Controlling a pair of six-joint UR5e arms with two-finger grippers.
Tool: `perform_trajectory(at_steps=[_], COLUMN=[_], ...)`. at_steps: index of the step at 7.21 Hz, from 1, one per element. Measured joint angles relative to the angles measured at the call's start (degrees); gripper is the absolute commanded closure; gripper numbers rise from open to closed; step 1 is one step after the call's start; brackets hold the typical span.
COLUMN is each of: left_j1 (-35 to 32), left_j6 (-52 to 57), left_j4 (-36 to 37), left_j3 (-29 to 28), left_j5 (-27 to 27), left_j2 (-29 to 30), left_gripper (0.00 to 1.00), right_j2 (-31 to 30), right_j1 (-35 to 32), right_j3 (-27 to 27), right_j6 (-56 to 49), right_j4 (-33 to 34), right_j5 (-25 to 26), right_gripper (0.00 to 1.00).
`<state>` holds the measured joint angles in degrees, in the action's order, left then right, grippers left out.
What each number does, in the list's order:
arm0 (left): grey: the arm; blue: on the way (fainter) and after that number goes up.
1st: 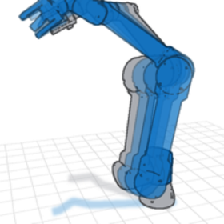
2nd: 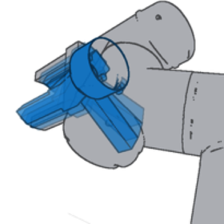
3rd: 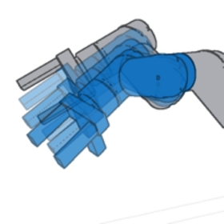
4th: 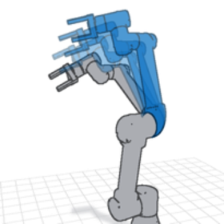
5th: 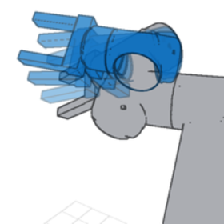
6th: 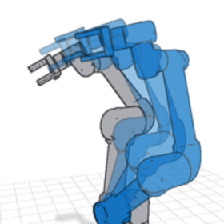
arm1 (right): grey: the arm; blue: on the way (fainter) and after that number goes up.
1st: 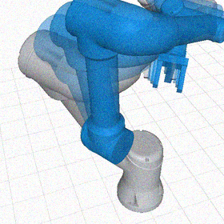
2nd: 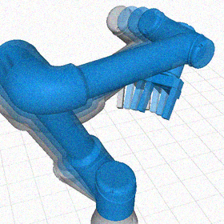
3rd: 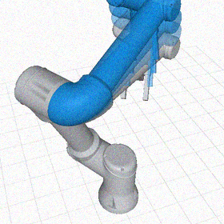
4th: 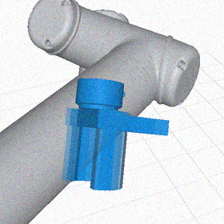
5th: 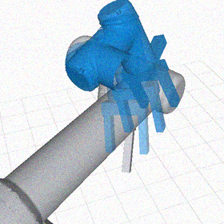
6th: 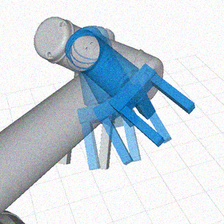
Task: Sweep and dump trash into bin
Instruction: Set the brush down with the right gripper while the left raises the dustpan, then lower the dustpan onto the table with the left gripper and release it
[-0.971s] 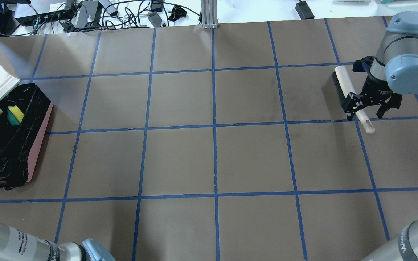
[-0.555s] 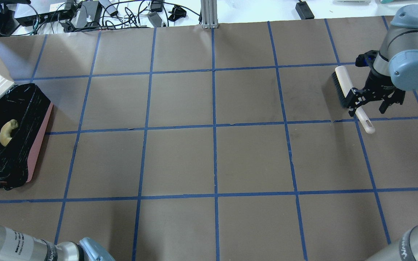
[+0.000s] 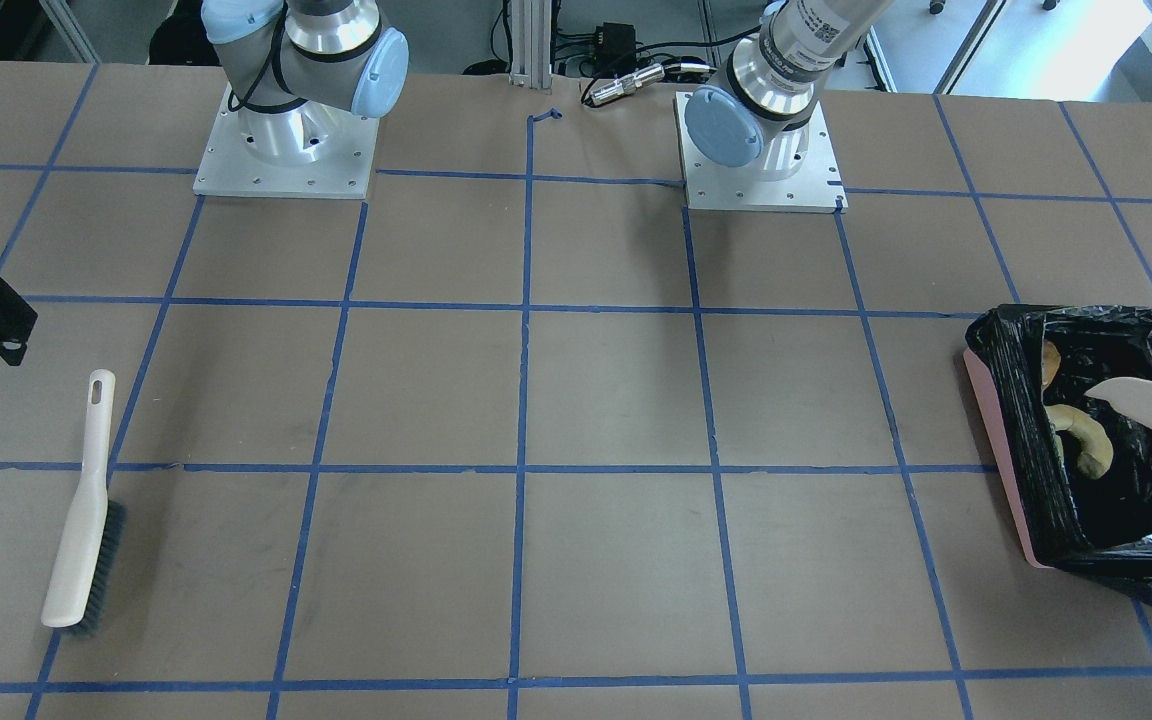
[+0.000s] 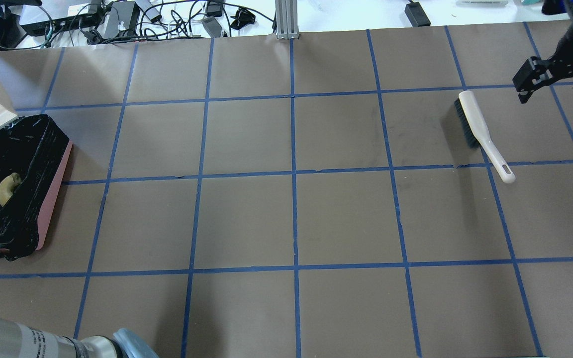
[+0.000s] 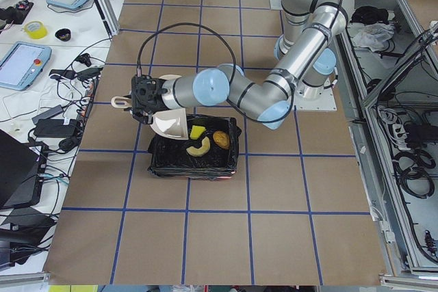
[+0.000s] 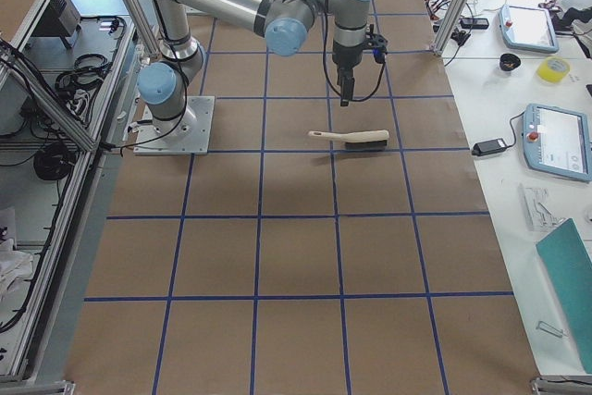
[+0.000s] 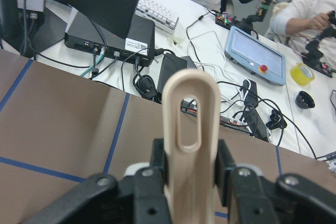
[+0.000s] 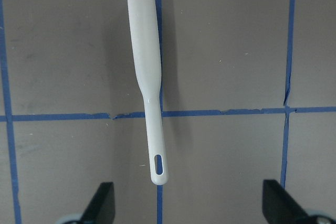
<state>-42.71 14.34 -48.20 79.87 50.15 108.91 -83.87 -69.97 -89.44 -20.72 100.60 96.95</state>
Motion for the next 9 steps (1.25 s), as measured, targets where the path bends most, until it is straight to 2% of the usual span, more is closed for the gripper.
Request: perform_trajectory(at_steps=[2, 3, 4, 5, 7, 9], left_j1=[-11.14, -15.78, -19.34, -21.95, -27.07, -32.41], left_j6=[-14.93, -23.85, -32.78, -41.89, -60.77, -74.04], left_j4=[-3.53, -5.49, -7.10, -7.95, -8.30, -7.65], left_j3=[0.40, 0.65, 1.21, 2.29, 4.38, 4.73], left_j5=[20.57, 28.67, 33.64, 35.79, 40.13, 47.18], left_j2=[-1.31, -1.00, -0.28, 0.62, 3.55, 8.26], left_gripper=[1.00, 1.00, 1.00, 1.00, 1.00, 1.00], right_j2=[-0.43, -0.50, -0.55, -0.62, -1.10, -2.16], right_j1=[-0.12, -0.33, -1.29, -3.86, -12.53, -18.35], right_j3=[8.86, 11.15, 12.12, 12.44, 12.00, 11.40], right_j6=[0.27, 0.57, 2.11, 5.55, 17.96, 26.18], right_j4=[-9.57, -11.98, -13.01, -13.51, -14.88, -15.51], right_j5=[-2.59, -4.52, -6.23, -6.97, -7.31, -7.49], right_gripper=[0.00, 0.00, 0.00, 0.00, 0.00, 0.00])
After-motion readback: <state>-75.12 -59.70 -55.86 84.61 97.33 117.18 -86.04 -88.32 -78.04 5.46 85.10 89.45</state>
